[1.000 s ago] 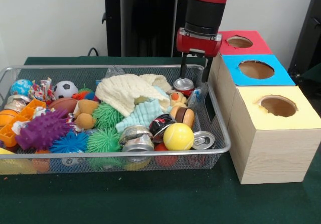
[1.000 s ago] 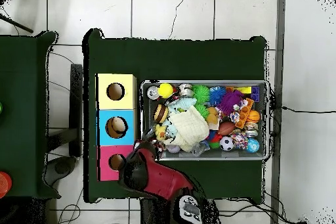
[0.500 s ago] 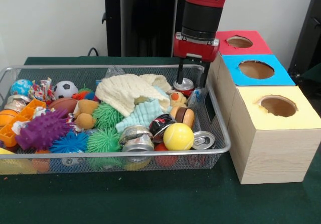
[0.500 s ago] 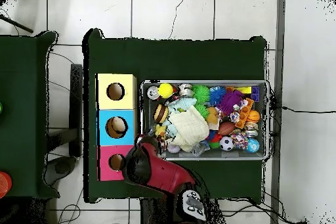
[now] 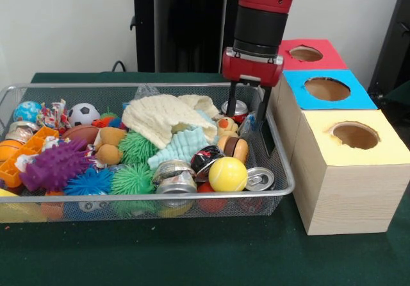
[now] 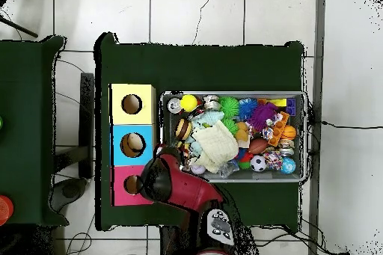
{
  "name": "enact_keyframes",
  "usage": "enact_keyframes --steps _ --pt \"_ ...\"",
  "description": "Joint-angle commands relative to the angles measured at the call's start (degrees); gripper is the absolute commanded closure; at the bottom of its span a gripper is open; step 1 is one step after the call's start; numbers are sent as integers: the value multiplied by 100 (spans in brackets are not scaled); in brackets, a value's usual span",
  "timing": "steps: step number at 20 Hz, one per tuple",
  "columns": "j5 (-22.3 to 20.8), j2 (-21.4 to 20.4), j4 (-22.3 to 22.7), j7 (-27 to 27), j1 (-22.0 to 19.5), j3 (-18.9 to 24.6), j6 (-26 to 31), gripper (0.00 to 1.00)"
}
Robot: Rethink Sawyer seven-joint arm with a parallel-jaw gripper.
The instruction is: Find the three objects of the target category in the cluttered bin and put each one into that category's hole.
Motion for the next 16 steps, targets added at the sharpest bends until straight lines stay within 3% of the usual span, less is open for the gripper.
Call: enact_keyframes --steps 1,6,16 --pt "-51 281 -790 696 71 87 192 0" --pt "-202 449 -582 916 -87 255 -140 0" --pt "-151 1026 -635 1127 -23 302 -585 0"
